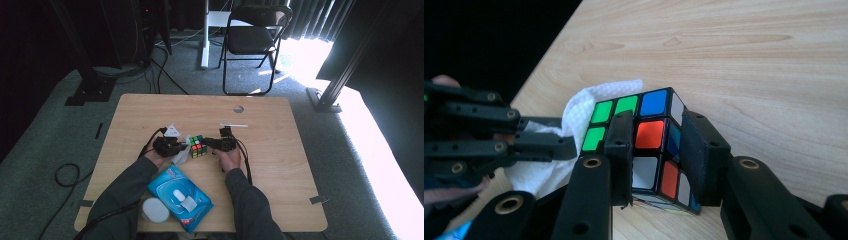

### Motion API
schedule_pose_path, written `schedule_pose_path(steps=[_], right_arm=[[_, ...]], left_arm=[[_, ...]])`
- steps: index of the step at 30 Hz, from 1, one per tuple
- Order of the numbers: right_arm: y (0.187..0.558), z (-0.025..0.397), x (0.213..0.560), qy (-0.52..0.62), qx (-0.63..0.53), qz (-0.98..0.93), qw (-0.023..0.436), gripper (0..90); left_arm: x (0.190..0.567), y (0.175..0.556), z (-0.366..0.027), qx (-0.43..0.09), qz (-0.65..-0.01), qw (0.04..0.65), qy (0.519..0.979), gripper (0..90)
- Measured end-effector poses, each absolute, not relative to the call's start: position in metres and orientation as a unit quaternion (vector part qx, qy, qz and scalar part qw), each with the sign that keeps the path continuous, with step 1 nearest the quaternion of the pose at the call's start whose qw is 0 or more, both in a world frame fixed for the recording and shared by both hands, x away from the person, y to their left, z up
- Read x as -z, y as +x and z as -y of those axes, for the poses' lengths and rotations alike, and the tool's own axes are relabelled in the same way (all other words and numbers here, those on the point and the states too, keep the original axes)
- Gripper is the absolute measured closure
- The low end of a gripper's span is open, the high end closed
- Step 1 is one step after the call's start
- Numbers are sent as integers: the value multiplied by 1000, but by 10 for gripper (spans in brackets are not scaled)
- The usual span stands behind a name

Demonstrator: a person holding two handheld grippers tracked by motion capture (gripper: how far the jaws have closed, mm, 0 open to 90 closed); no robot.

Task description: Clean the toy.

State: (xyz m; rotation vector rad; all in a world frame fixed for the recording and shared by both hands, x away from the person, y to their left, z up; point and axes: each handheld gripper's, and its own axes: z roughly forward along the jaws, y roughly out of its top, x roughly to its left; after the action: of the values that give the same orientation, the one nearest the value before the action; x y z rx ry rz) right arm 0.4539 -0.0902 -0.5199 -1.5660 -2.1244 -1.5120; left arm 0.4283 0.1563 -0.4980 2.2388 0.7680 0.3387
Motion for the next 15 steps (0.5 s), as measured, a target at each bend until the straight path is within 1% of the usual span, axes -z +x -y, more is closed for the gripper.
schedule_pose_path(steps=[1, 3, 4, 11, 13, 15], right_arm=[[455, 93, 521, -520, 501, 689, 60, 676], [455, 95, 522, -523, 504, 684, 64, 681], [456, 102, 524, -531, 511, 672, 70, 698], [455, 117, 523, -547, 507, 665, 49, 723], [454, 118, 523, -551, 494, 671, 35, 796], [452, 117, 527, -550, 473, 688, 20, 776]], left_arm=[[498, 428, -156, -132, -299, 367, 871, 862], [498, 428, -156, -133, -299, 368, 870, 862], [497, 428, -157, -133, -299, 367, 871, 861], [498, 428, -157, -133, -302, 368, 869, 861], [498, 428, -157, -133, -301, 367, 870, 861], [498, 428, -157, -134, -302, 368, 869, 861]])
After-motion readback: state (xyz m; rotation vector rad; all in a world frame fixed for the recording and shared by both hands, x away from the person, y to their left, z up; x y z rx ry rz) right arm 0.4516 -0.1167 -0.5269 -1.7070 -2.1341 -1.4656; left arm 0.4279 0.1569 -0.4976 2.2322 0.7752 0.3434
